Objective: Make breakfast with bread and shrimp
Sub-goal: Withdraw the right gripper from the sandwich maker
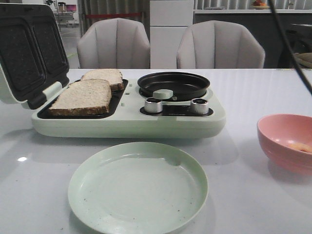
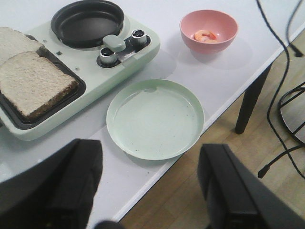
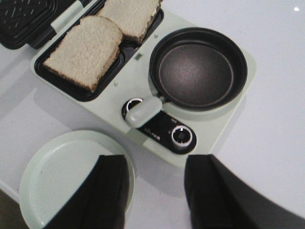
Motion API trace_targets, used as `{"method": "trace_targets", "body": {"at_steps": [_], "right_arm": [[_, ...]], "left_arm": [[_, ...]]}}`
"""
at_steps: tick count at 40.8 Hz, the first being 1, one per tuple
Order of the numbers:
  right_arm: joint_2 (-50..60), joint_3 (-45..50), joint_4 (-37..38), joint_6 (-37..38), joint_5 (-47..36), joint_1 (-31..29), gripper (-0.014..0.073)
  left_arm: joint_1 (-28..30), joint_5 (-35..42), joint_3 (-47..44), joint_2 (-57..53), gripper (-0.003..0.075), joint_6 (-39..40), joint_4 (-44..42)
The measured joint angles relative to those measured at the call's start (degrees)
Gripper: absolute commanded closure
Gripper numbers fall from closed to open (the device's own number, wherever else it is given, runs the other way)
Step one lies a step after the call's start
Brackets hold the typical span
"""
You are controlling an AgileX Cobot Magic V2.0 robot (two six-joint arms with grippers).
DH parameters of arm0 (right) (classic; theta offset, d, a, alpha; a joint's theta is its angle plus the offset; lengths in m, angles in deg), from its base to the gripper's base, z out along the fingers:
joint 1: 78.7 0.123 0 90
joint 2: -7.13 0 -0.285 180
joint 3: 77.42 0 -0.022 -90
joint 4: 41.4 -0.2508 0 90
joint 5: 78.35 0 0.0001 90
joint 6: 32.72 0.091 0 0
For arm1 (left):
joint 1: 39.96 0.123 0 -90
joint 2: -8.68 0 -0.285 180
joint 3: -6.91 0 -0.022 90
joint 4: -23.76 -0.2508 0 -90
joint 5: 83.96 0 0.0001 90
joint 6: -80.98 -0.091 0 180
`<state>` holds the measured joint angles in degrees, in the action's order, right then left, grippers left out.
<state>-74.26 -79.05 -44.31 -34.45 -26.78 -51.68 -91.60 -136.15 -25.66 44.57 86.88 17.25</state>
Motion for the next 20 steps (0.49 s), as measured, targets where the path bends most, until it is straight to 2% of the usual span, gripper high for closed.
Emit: {"method": "trace_targets", "body": {"at_steps": [20], "right_arm": [[34.5, 34.4, 0.1, 0.1, -1.5, 0.0, 0.0195]], "left_arm": [[0.0, 0.9, 0.0, 0.0, 0.0232, 0.0, -0.4]]}}
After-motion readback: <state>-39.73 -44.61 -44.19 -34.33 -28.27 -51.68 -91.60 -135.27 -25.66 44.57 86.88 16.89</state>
